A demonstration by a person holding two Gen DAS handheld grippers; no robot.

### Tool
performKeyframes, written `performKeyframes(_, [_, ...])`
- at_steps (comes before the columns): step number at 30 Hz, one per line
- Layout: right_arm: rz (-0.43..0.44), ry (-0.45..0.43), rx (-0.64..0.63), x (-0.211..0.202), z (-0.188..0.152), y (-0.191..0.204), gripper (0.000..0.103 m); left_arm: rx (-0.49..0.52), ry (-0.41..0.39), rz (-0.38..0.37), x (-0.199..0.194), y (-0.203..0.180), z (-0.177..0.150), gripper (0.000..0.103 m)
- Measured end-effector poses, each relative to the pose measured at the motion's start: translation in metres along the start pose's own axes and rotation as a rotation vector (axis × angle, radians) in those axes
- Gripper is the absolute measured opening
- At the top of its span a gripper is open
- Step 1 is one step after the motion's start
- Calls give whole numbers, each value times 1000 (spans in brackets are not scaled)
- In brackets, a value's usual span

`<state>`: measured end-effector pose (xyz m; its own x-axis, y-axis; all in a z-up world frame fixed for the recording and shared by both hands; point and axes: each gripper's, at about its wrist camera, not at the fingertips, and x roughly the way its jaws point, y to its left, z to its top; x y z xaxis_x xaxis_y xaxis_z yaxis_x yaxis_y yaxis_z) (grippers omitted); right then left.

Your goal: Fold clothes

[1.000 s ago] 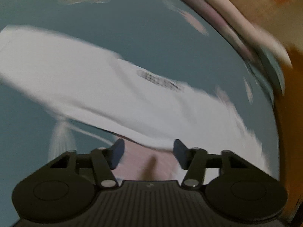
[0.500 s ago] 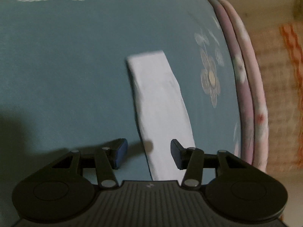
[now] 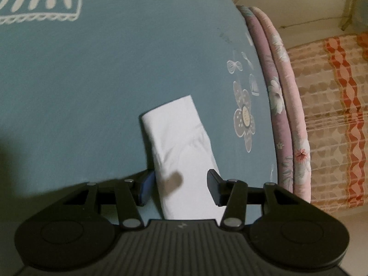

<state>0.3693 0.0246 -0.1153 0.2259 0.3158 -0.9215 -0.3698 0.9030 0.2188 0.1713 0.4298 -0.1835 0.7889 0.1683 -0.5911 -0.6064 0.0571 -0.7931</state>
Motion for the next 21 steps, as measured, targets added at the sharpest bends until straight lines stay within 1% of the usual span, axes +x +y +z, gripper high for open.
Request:
performKeyframes(8, [-3,8,-31,7,9,6,103,71,5,-39,12,-7,16,49])
performKeyframes(11, [-3,16,-28,9,11,7,103,86,21,-46,7,-4,11,48])
performKeyframes(14, [3,25,-17,9,10,7,103,59,22,-68,2,6,1,43])
performKeyframes(16, [5,30,-17,9,9,8,103,59,19,-79,7,5,7,41])
performKeyframes(19, [11,32,-33,10,9,10,103,111,28,-78,25,-11,21,41])
performKeyframes(21, [11,27,-31,10,10,11,103,141,52,-72,35,-20,27,41])
